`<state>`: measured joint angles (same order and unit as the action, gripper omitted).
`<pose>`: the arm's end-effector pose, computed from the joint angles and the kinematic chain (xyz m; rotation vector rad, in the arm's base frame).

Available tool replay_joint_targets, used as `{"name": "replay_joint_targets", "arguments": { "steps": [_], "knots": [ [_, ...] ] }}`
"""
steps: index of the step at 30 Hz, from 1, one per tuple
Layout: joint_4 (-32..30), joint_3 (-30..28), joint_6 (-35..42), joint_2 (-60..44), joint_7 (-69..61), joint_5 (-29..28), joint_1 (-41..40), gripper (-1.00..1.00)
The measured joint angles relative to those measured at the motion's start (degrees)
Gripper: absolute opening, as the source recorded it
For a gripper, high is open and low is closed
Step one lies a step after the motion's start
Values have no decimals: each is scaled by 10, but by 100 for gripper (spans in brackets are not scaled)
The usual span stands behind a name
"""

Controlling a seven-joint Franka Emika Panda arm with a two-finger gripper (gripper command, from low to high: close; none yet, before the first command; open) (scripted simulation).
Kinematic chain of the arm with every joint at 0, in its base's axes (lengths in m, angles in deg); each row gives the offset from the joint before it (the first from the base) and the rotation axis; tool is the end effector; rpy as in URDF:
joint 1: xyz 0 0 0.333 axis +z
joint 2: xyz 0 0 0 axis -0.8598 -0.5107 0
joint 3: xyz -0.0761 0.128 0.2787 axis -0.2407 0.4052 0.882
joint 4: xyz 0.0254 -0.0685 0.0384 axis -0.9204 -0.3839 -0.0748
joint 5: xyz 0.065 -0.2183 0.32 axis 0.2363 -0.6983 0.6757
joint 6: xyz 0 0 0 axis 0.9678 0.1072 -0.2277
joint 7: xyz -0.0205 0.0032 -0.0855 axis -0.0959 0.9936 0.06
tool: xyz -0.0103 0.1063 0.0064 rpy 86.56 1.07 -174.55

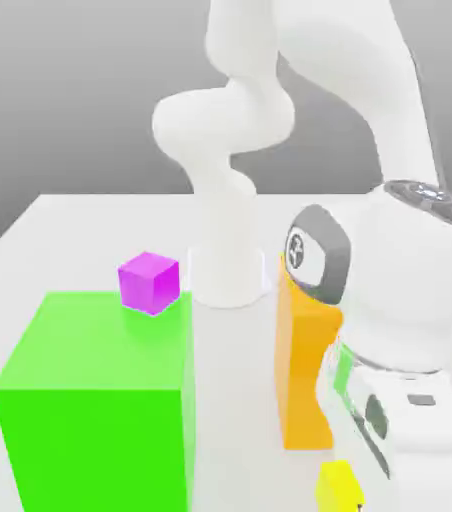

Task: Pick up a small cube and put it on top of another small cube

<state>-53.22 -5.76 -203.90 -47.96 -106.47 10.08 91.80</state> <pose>0.5311 0.1773 0.2309 2.5084 1.5008 0.1787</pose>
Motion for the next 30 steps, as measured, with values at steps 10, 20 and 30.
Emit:
{"name": "replay_joint_targets", "arguments": {
  "steps": [10, 20, 30],
  "knots": [
    [-28, 53, -2, 84, -54, -86, 93, -100],
    [-105, 88, 152, 246, -57, 136, 108, -100],
    [-175, 122, 331, 454, 86, 165, 98, -100]
  ]
}}
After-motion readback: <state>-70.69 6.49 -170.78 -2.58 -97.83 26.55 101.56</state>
